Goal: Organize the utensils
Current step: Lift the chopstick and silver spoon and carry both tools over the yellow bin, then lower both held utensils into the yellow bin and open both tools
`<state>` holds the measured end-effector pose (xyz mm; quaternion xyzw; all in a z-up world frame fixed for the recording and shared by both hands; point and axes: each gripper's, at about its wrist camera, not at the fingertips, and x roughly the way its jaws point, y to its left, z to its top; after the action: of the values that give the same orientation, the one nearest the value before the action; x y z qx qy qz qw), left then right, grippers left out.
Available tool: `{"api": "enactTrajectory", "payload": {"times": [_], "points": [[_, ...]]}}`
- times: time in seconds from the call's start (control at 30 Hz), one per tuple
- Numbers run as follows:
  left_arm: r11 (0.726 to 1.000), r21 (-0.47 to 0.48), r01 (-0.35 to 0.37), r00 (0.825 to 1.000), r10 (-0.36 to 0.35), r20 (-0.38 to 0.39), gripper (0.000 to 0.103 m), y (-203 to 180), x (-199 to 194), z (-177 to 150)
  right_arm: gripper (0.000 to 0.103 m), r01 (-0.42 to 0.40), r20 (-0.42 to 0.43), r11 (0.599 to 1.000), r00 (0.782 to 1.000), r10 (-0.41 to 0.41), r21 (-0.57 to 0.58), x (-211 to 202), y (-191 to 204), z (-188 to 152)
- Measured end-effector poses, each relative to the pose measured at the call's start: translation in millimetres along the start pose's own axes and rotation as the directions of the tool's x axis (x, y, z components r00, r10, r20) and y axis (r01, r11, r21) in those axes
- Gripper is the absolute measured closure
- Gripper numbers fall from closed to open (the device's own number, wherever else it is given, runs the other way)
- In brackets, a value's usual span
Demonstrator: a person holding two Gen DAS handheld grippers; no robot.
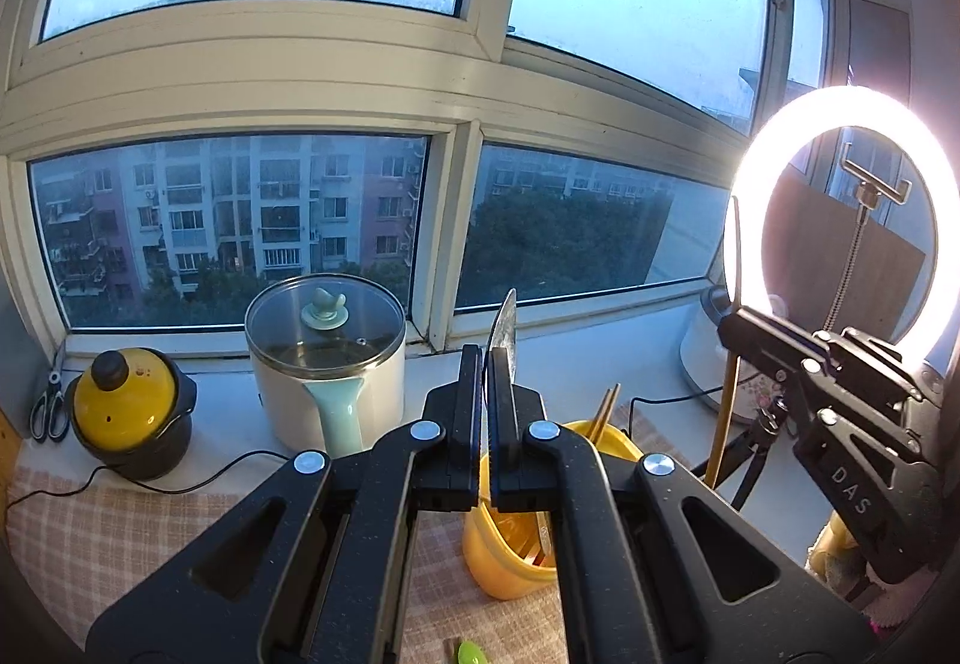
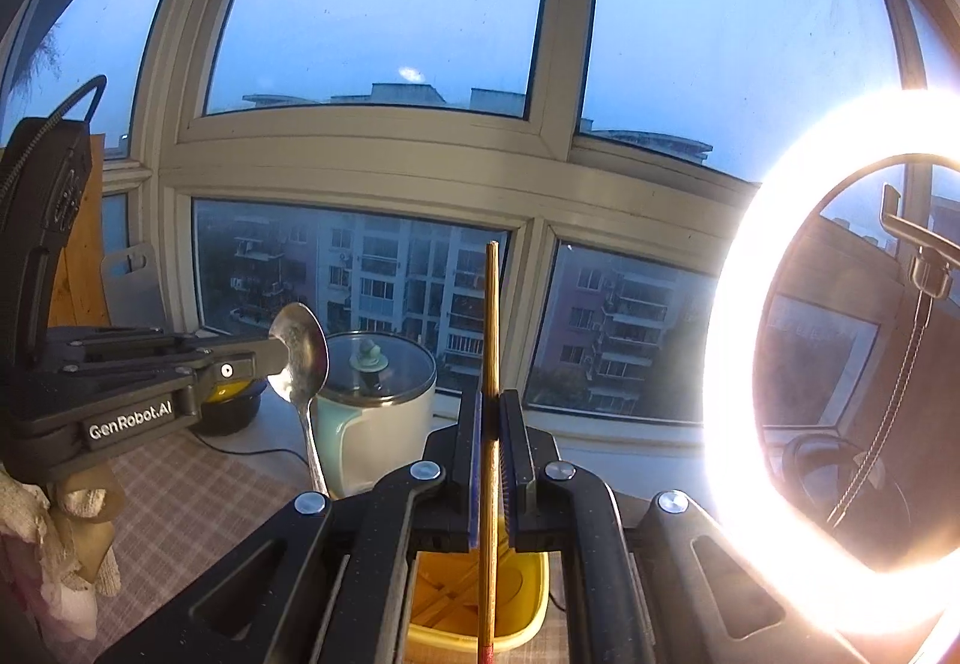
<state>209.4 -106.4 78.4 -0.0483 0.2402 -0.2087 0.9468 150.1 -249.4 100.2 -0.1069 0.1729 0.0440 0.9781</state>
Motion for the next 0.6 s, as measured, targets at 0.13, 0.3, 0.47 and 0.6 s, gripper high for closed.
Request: {"api": "enactTrajectory", "payload": {"times": [0.13, 0.3, 0.47, 0.6], "points": [[1.0, -0.004, -0.01, 1.0, 0.01, -0.009, 0.103, 0.4, 10.2, -3.5, 0.1, 0.019, 0.017, 1.0, 1.0, -0.019, -0.003, 9.4, 0.2, 1.5], [1.0, -0.012, -0.015, 1.0, 0.014, -0.024, 0.103, 3.2, 23.3, -8.4, 0.1, 0.03, 0.021, 1.0, 0.999, -0.03, 0.003, 23.6, -0.3, 0.8], [1.0, -0.015, -0.013, 0.999, 0.013, -0.036, 0.103, 4.9, 32.9, -10.2, 0.1, 0.035, 0.015, 0.999, 0.999, -0.035, -0.005, 36.7, -0.3, -1.1], [1.0, -0.014, -0.01, 0.999, 0.009, -0.041, 0.103, 4.8, 37.3, -11.5, 0.1, 0.034, 0.003, 0.999, 0.999, -0.034, -0.005, 46.2, -0.8, -2.8]]}}
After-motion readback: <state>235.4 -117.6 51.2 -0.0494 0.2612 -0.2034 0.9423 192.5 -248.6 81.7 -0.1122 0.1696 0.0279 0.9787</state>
